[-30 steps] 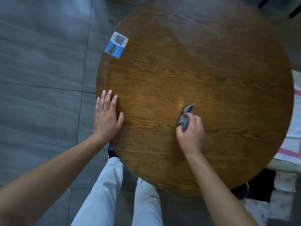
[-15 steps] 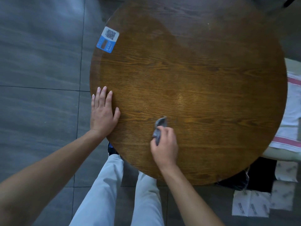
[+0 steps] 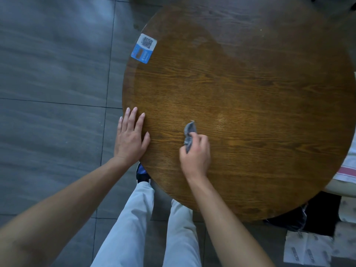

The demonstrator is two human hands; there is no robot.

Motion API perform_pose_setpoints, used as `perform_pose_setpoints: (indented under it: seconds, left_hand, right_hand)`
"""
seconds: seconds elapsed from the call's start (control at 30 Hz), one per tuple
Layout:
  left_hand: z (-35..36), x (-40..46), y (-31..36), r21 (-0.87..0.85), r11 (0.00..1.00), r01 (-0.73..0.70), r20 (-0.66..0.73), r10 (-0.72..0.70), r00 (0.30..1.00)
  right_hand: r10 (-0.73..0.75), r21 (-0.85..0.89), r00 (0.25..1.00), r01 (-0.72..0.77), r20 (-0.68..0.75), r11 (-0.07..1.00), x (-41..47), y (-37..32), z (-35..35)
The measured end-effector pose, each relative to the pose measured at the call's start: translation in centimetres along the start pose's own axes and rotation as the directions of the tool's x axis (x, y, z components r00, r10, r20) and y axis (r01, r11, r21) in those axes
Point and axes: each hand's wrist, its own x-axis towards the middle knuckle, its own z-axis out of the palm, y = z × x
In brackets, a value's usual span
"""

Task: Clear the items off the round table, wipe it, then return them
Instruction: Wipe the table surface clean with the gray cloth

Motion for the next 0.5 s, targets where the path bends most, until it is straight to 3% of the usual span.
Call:
perform_pose_setpoints:
  seconds: [0.13,0.2,0.4,0.5]
  left_hand:
    - [0.1,0.0,-0.1,-0.013,1.000,0.005,0.001,-0.005,1.000]
    - [0.1,0.0,-0.1,-0.026,1.000,0.004,0.010,-0.003,1.000]
    - [0.0,-0.1,-1.0,-0.099,0.995,-0.020,0.016,0.022,1.000]
    - [0.1,-0.2,-1.6,-0.085,0.995,-0.043,0.027,0.045,0.999]
  right_hand:
    - [-0.189,0.056,0.969,0.183,0.156,0.982,-3.8,-4.6,2.9]
    - [-0.216,0.125,0.957,0.194,0.195,0.973,-4.6,-5.2,2.9]
    - [-0.024,0.150,0.998,0.033,-0.058,0.988,2.9,-2.2,-2.0]
    - [-0.031,0.083,0.993,0.040,-0.112,0.996,8.1,-1.5,-3.2]
